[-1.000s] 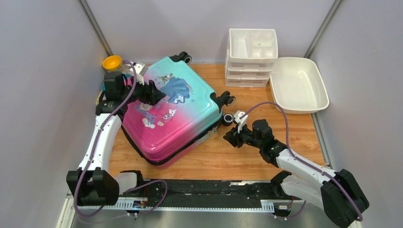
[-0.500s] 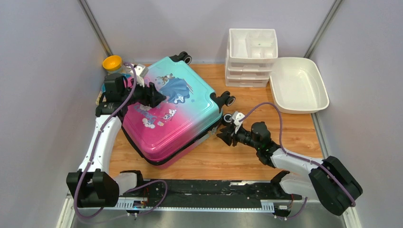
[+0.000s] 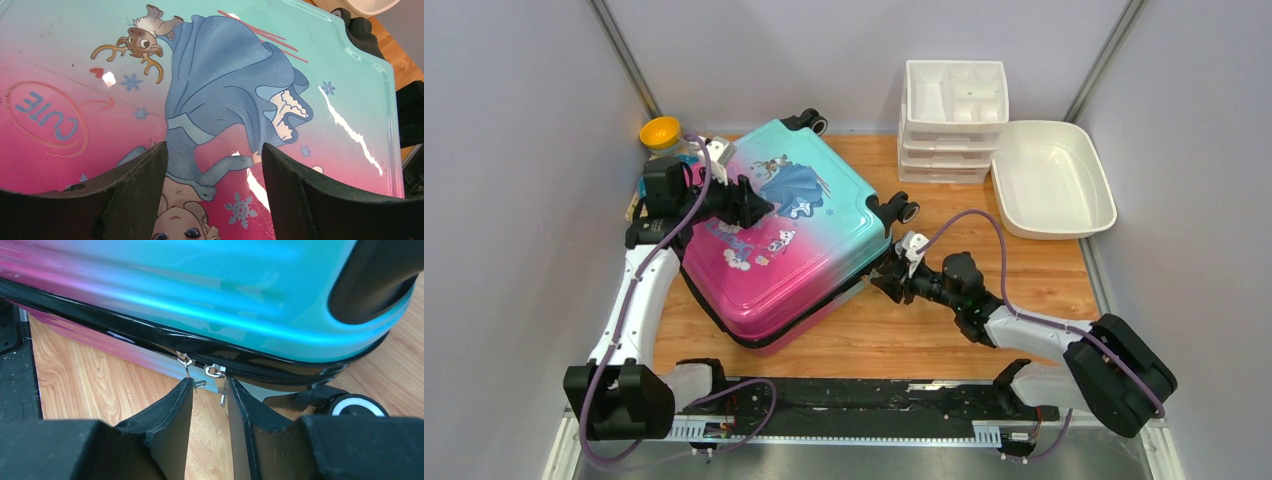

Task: Open, take out, and arrange the luggage

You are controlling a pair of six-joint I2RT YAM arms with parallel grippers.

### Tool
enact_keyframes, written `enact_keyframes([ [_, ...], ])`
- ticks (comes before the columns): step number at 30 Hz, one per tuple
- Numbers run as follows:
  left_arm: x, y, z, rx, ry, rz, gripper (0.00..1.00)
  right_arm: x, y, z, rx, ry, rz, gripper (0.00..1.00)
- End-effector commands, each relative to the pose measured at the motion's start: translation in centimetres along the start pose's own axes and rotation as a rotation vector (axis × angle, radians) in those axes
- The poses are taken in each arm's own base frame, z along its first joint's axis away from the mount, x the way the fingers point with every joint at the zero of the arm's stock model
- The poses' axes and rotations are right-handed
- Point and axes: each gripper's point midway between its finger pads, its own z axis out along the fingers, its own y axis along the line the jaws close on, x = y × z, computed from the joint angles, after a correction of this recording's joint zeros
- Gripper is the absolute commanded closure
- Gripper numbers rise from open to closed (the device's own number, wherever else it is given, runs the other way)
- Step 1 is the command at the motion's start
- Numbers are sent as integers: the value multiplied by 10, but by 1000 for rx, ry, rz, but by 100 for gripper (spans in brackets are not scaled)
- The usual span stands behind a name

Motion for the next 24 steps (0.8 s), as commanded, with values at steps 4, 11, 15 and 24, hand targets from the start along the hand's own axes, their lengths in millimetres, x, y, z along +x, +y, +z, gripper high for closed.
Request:
enact_keyframes([
  [4, 6, -4, 2, 14, 0, -48, 23, -33, -13, 14, 56, -78, -48, 66],
  [11, 11, -3, 3, 8, 4, -52, 23, -23, -13, 19, 68, -52, -26, 68],
  [15, 13, -2, 4, 9, 9, -55, 23, -18, -18, 22, 96, -28, -6, 67],
  [24, 19, -2, 4, 7, 17, -67, 24, -14, -18, 22, 93, -18, -27, 79],
])
